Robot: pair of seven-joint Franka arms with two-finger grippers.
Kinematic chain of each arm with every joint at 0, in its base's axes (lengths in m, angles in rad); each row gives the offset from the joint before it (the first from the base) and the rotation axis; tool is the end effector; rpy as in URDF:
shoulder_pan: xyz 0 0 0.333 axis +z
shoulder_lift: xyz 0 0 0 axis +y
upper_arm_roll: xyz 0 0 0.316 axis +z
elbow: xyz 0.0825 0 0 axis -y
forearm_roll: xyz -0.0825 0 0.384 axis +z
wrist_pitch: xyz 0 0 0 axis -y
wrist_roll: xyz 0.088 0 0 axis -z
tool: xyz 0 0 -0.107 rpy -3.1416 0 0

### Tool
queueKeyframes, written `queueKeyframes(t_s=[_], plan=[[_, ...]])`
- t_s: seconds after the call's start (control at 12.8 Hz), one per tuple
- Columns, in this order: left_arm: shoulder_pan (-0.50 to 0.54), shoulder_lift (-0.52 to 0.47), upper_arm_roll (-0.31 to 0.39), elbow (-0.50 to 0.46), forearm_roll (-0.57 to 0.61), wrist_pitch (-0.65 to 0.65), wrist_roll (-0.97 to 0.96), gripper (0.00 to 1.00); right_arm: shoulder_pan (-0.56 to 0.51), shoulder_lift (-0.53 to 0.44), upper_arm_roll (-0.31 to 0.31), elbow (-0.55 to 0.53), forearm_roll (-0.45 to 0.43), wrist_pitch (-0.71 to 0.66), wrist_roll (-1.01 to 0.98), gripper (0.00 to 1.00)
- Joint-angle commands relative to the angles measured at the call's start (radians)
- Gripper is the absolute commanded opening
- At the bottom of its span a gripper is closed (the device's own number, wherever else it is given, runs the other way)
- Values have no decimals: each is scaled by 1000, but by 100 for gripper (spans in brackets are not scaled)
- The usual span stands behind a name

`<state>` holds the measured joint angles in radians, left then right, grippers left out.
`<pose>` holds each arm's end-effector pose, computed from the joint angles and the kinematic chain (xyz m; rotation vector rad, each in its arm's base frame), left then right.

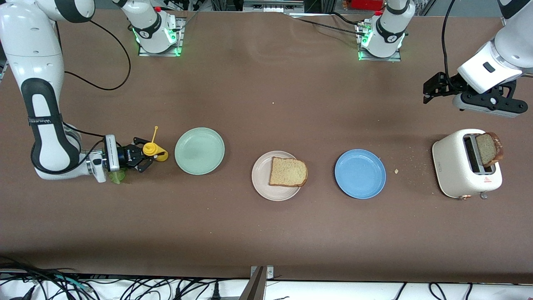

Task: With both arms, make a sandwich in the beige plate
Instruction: 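Lower the mustard bottle onto the table with the right gripper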

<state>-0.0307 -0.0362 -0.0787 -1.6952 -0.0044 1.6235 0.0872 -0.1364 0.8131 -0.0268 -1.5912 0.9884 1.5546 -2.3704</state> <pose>0.5416 -0.0606 0.5900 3.1248 -0.3075 -0.0559 0.6254 -0.0094 0.1559 -1.3013 -1.5553 -0.7287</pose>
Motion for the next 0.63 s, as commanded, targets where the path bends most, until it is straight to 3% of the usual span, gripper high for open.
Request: queueKeyframes(t_s=[0.0, 0.31, 0.55], plan=[[-1, -14, -1, -9, 29, -4, -7, 100, -22, 32, 11, 13, 33, -27, -58, 4], [-1, -14, -3, -9, 29, -4, -9, 100, -29, 52, 10, 16, 30, -27, -79, 6], [-3, -14, -4, -9, 29, -4, -9, 100, -29, 54, -1, 17, 30, -27, -78, 20]])
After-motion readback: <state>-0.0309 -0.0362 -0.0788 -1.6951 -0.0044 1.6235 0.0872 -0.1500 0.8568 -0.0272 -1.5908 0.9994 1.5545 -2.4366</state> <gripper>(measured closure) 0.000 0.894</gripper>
